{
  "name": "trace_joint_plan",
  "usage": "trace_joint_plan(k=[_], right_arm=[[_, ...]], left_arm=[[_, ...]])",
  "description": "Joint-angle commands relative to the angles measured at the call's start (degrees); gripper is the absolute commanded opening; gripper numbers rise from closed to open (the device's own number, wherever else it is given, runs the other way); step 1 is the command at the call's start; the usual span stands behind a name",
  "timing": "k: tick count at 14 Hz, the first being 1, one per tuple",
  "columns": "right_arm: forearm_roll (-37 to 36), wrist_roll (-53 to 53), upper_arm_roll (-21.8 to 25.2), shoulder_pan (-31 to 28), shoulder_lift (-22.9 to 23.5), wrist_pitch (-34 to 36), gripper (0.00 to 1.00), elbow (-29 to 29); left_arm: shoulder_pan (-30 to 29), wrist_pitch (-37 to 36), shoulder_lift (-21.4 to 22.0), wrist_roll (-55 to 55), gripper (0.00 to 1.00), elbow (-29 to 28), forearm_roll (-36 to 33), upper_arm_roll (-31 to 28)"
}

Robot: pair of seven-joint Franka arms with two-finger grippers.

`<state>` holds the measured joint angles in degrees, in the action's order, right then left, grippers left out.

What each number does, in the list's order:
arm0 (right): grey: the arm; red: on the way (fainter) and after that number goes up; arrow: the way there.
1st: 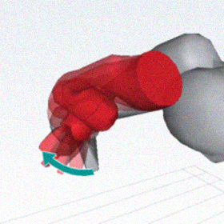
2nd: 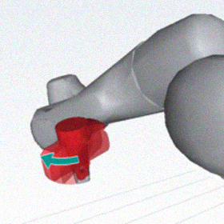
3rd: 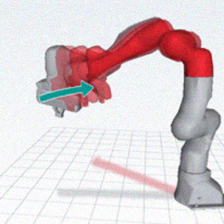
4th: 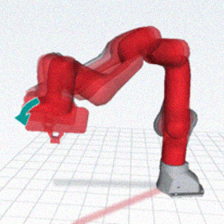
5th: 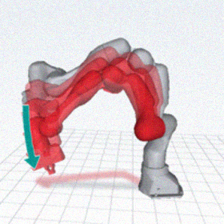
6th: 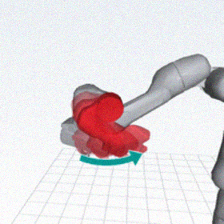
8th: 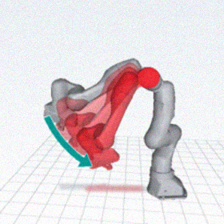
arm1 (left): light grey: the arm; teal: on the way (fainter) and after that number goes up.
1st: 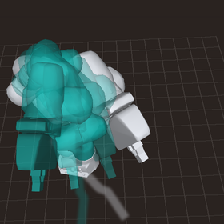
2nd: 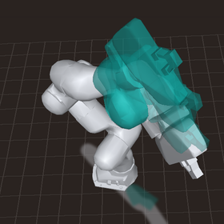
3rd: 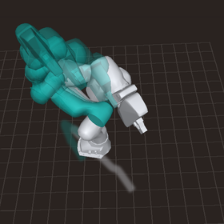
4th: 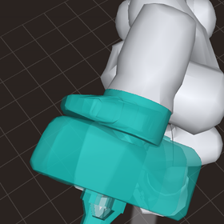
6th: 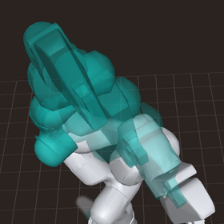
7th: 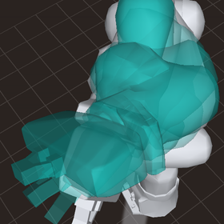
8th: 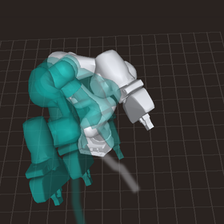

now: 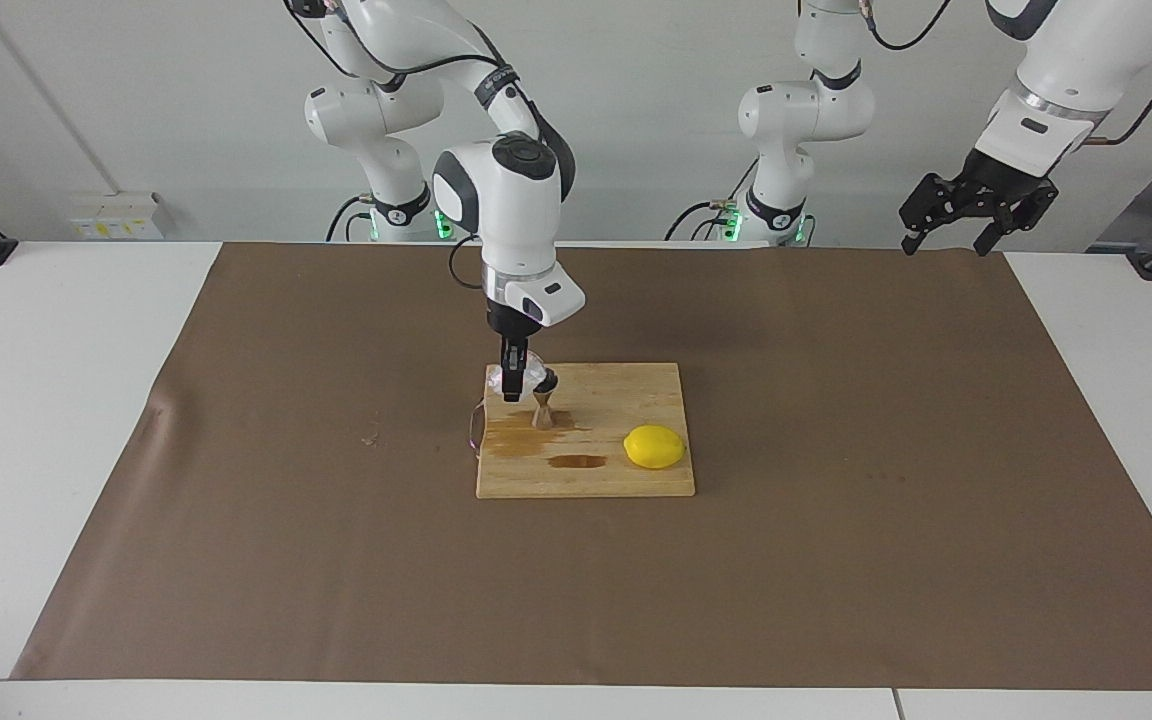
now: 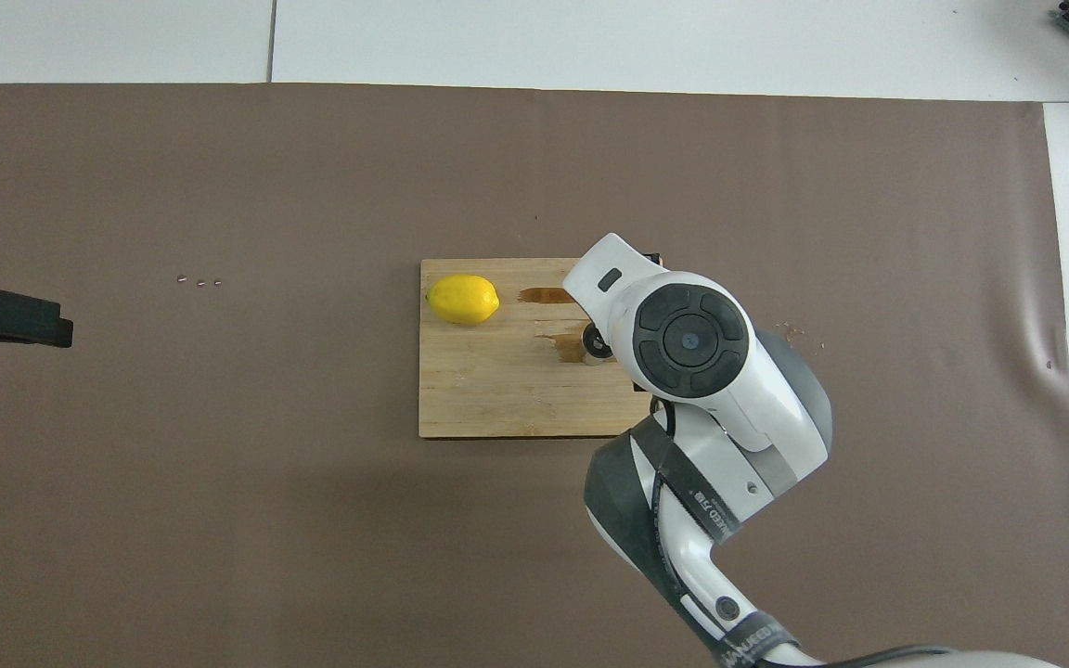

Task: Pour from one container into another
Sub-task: 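Carry the white cup with the right gripper back to its spot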

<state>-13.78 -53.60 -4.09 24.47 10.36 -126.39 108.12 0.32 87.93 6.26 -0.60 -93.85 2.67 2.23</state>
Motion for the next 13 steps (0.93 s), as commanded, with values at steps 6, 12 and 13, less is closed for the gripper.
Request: trace_joint_plan(k=[6, 12, 13], right_arm=[[7.69, -3.87, -0.75, -4.60, -0.96, -1.67, 0.50, 0.33], [20.09, -18.71, -0.75, -11.71, -1.05, -3.16, 0.50, 0.51], [22.03, -21.35, -0.75, -12.94, -1.05, -3.16, 0.50, 0.60]], left_arm=[[-0.59, 1.19, 1.73, 0.43, 1.00, -2.04, -1.00, 0.32], [-0.50, 1.19, 1.73, 0.43, 1.00, -2.04, -1.00, 0.40], [-0.59, 1.19, 1.73, 0.43, 1.00, -2.04, -1.00, 0.40]])
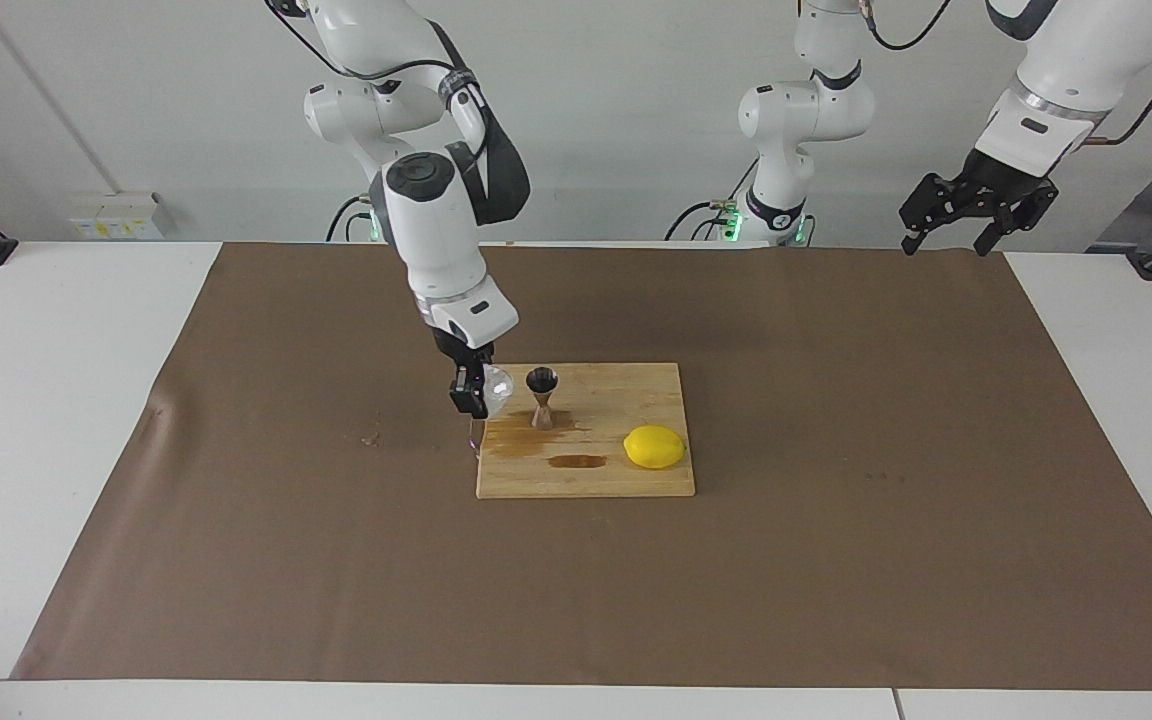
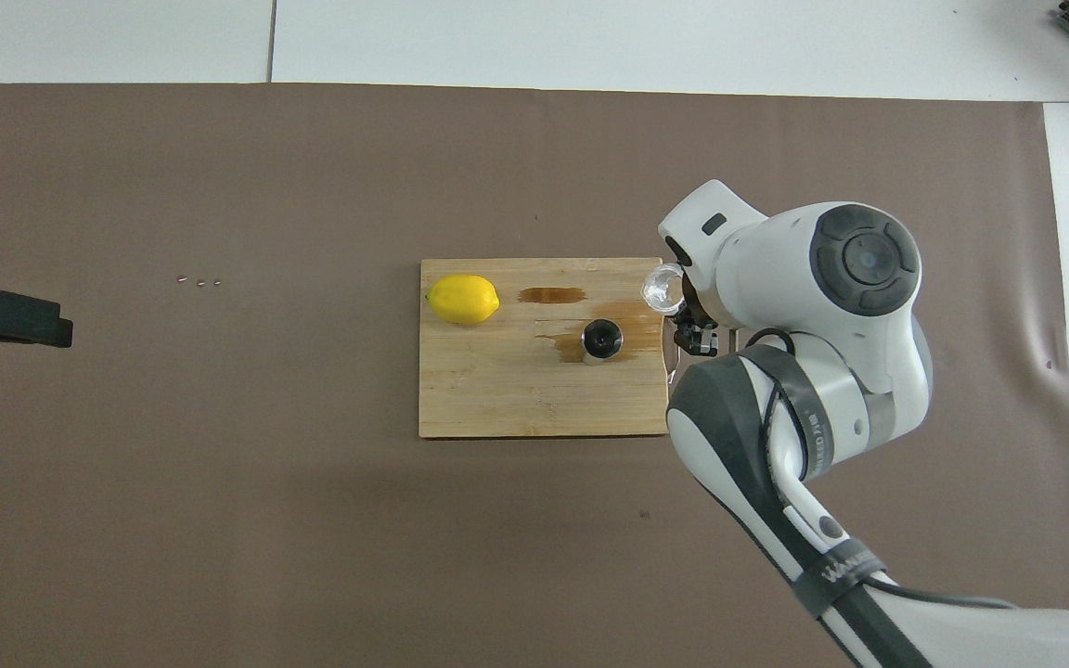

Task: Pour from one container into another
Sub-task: 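Carry the white cup with the right gripper back to its spot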

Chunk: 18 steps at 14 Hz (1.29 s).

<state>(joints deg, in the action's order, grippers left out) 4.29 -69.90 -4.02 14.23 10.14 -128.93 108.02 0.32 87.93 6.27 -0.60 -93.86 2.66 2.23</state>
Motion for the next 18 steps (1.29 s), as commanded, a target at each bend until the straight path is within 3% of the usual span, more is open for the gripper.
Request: trace_joint_plan(k=[1, 10, 15, 18], right_arm=[[5.71, -7.59, -0.81, -4.37, -0.82, -0.62, 0.50, 1.05], [31.28, -35.28, -0.73, -19.93, -2.14, -3.52, 0.50, 12.03], [40.96, -43.64, -0.73, -21.44, -1.09, -8.00, 0.50, 16.96], [41.32, -46.02, -0.73, -22.40, 0.40, -7.92, 0.51, 17.23]], left_arm=[[-0.59, 1.19, 1.73, 0.43, 1.00, -2.03, -0.99, 0.41], [-0.50, 1.19, 1.73, 0.43, 1.00, -2.03, -0.99, 0.32], [-0.59, 1.19, 1.73, 0.43, 1.00, -2.03, -0.99, 0.41], [-0.59, 1.19, 1.73, 0.43, 1.00, -2.03, -0.99, 0.41]])
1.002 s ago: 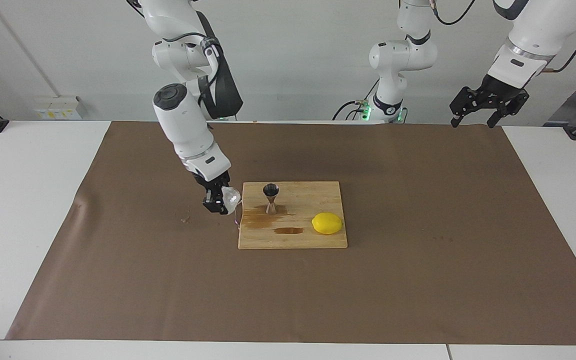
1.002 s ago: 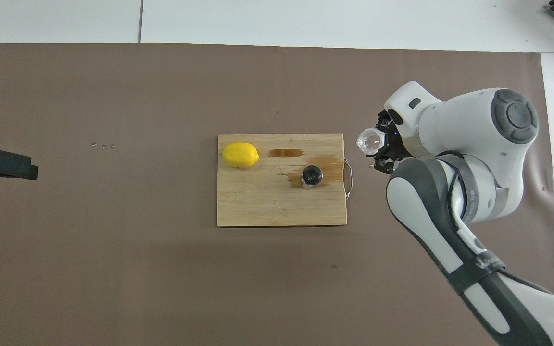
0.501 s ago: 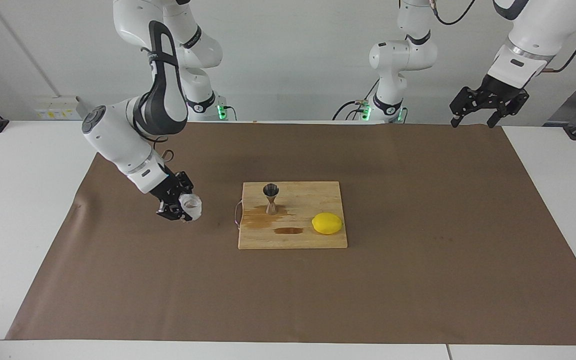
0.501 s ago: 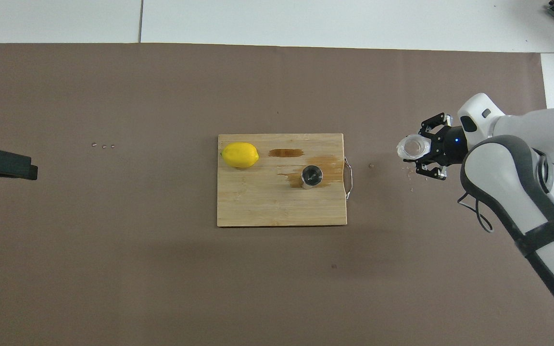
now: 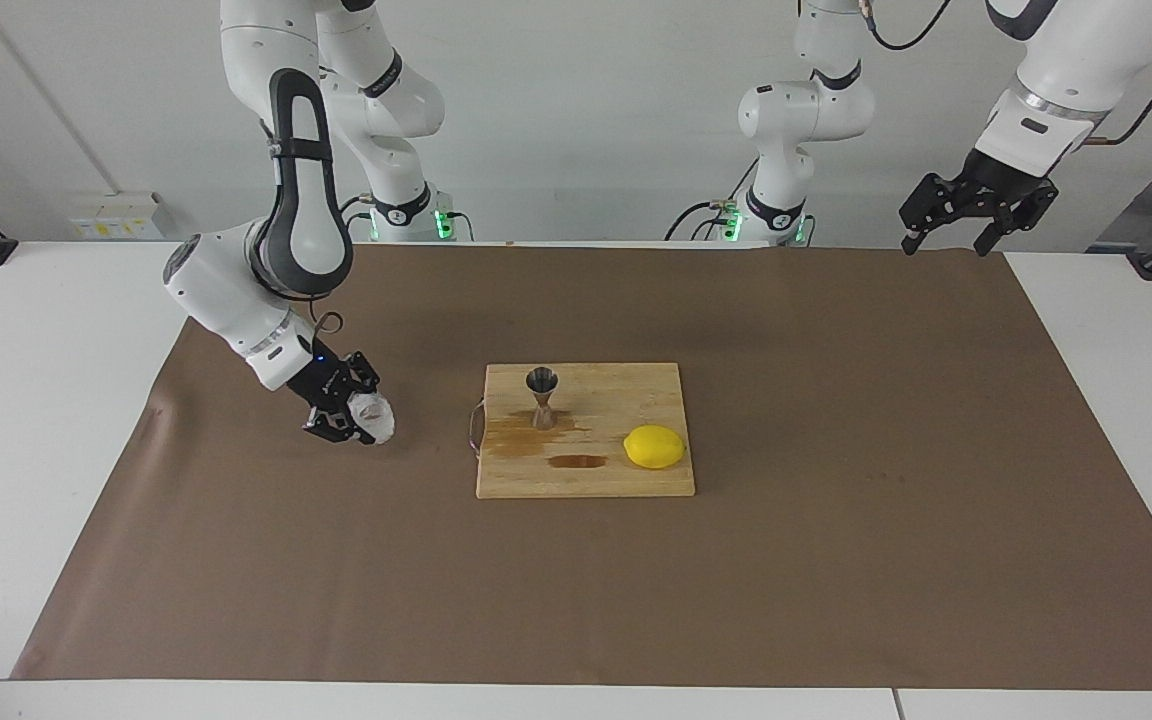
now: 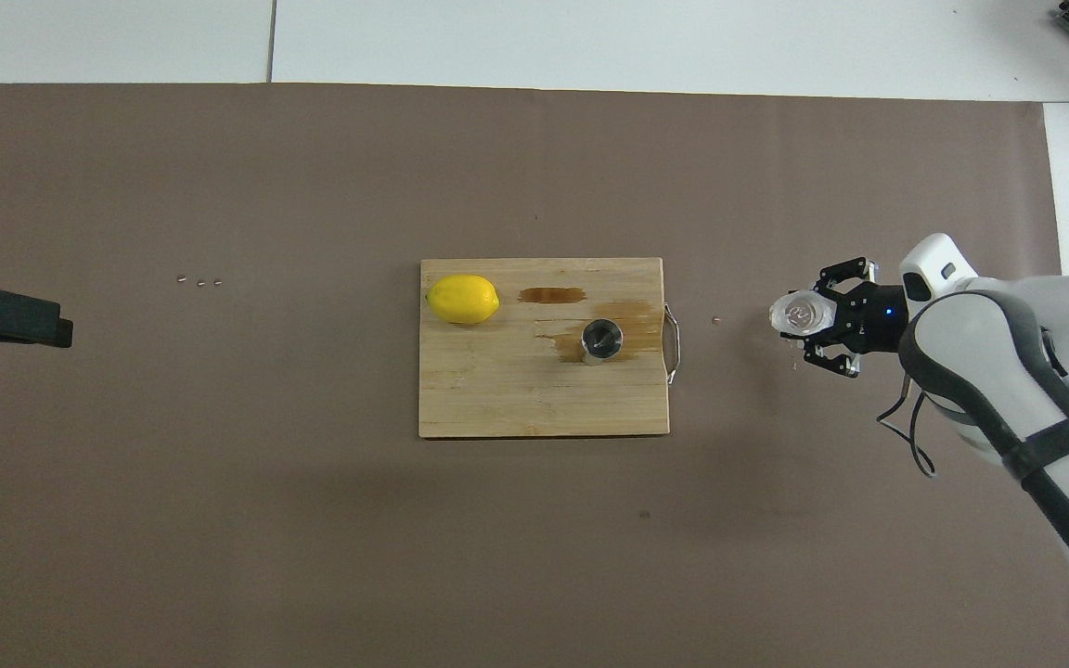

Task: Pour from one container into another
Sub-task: 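Lower the white cup onto the table and open the right gripper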

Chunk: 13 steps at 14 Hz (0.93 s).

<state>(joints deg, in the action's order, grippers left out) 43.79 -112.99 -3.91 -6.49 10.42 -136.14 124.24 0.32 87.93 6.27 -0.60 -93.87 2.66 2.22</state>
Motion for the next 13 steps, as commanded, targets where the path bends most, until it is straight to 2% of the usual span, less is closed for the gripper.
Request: trace_joint_plan(k=[1, 8, 9, 11, 13], right_arm=[[2.09, -4.24, -0.84, -1.86, 1.08, -0.70, 0.51, 0.92], [3.67, -9.43, -0.84, -3.26, 4.34, -0.35, 0.57, 1.01], [3.76, -9.79, -0.84, -3.26, 4.35, -0.26, 0.61, 1.01], [3.76, -9.35, -0.84, -3.09, 4.26, 0.18, 1.00, 0.40], [3.59, -7.26, -0.75, -2.12, 2.60, 0.00, 1.00, 0.22]], left_arm=[[-0.50, 1.10, 1.73, 0.43, 1.00, -2.02, -0.99, 0.42], [-0.50, 1.19, 1.73, 0.43, 1.00, -2.02, -0.99, 0.42], [-0.58, 1.19, 1.73, 0.43, 1.00, -2.02, -0.99, 0.42], [-0.50, 1.19, 1.73, 0.43, 1.00, -2.02, -0.99, 0.33], [-0.50, 1.19, 1.73, 0.43, 1.00, -1.93, -0.99, 0.42]])
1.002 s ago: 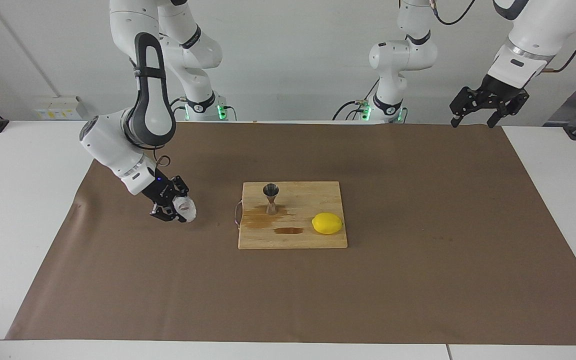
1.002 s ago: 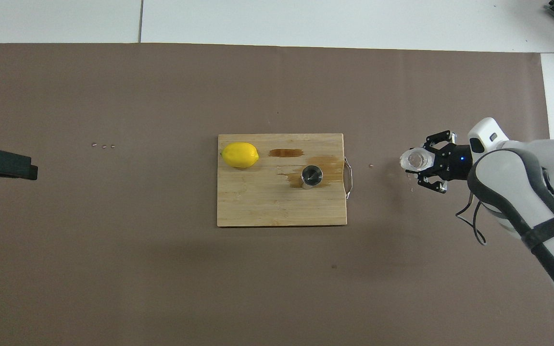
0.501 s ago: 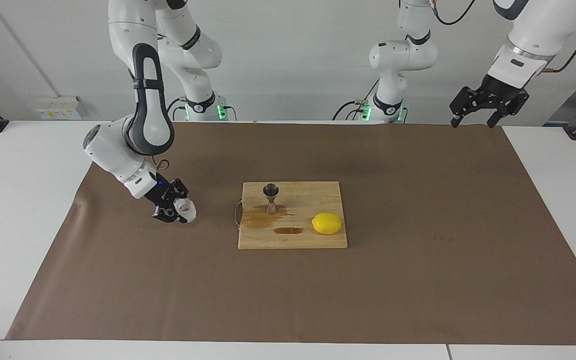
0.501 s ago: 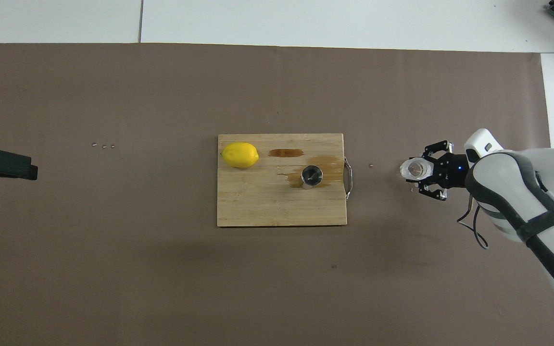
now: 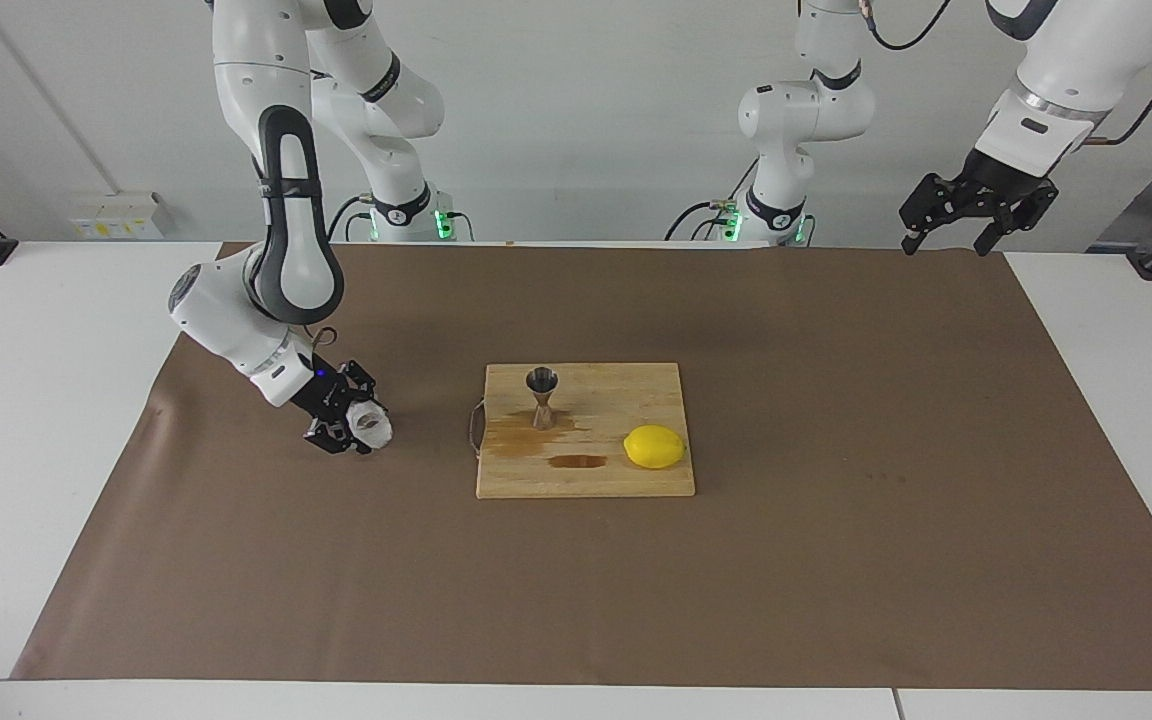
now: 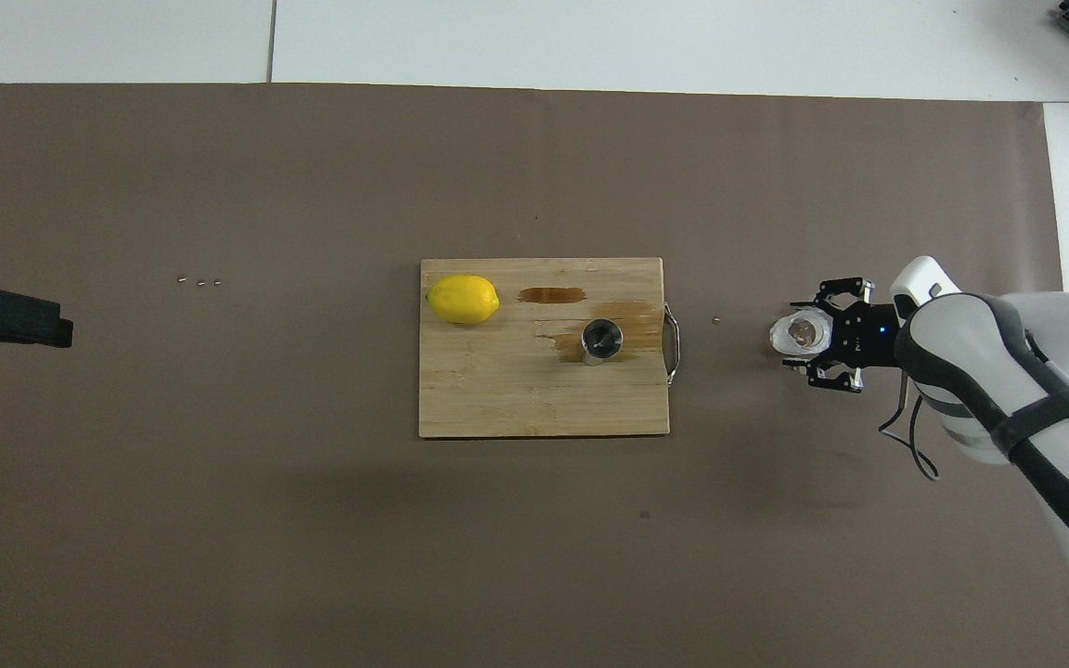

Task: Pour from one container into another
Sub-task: 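Lower the white cup onto the table and open the right gripper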

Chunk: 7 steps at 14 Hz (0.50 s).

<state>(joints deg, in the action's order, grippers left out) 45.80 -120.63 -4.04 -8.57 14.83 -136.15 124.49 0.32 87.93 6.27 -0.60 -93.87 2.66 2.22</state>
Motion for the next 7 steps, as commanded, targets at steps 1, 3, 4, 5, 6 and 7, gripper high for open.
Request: trace_joint_plan(k=[1, 3, 4, 5, 6, 7], right_arm=[[0.88, 2.31, -0.53, 0.31, -2.78, 0.10, 1.00, -0.04], [0.61, 5.74, -0.53, 1.01, -4.54, 1.15, 1.00, -0.04], [0.61, 8.11, -0.53, 1.88, -5.59, 2.28, 1.00, -0.04], [0.43, 11.61, -0.44, 2.41, -7.08, 3.78, 1.00, -0.04], [-1.22, 15.82, -0.44, 3.11, -8.75, 5.27, 1.00, -0.04], [-3.50, 20.48, -0.53, 3.21, -10.07, 6.50, 1.00, -0.39]], left_arm=[[-0.58, 1.10, 1.73, 0.43, 1.00, -2.01, -0.99, 0.41], [-0.58, 1.19, 1.73, 0.43, 1.00, -2.02, -0.99, 0.41], [-0.58, 1.19, 1.73, 0.43, 1.00, -2.02, -0.99, 0.33], [-0.58, 1.10, 1.73, 0.43, 1.00, -2.02, -0.99, 0.41], [-0.50, 1.19, 1.73, 0.43, 1.00, -2.02, -0.99, 0.41], [-0.50, 1.19, 1.73, 0.43, 1.00, -2.02, -0.99, 0.41]])
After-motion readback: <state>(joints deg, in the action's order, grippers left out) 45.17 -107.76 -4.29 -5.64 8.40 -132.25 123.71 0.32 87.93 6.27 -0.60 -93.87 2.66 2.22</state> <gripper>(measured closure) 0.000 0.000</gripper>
